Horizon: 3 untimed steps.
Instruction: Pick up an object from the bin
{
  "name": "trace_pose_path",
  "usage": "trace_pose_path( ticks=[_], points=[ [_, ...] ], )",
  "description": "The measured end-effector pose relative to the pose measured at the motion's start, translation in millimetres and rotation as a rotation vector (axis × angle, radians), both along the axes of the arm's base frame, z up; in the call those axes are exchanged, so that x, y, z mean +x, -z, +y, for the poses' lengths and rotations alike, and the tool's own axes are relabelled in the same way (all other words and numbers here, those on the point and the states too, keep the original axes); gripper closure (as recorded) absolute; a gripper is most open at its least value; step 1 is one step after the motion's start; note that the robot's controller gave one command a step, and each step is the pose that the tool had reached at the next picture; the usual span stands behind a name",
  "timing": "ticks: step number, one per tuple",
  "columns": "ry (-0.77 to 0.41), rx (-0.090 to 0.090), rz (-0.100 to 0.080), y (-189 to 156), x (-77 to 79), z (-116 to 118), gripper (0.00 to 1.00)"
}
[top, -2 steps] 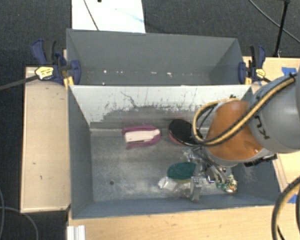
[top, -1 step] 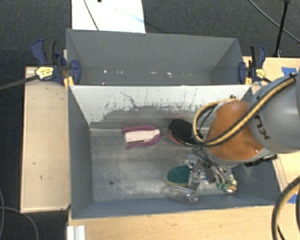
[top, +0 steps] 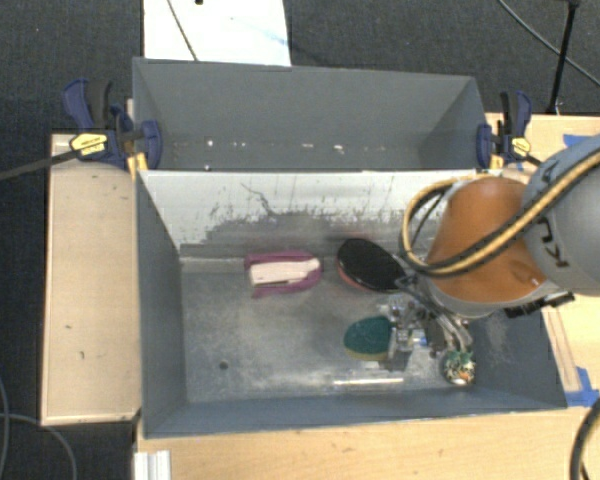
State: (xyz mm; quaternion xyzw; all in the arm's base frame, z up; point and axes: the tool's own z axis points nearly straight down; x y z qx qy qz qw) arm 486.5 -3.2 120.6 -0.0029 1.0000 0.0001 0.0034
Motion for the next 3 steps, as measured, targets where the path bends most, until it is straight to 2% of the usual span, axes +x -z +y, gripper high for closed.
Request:
trace_pose_path(
  ticks=[1,3],
  points=[
    [-0.007,0.000,0.002,-0.4,0.6,0.1,1.00],
    [-0.018,-0.001,0.000,-26.4,2.8,0.3,1.00]
  ],
)
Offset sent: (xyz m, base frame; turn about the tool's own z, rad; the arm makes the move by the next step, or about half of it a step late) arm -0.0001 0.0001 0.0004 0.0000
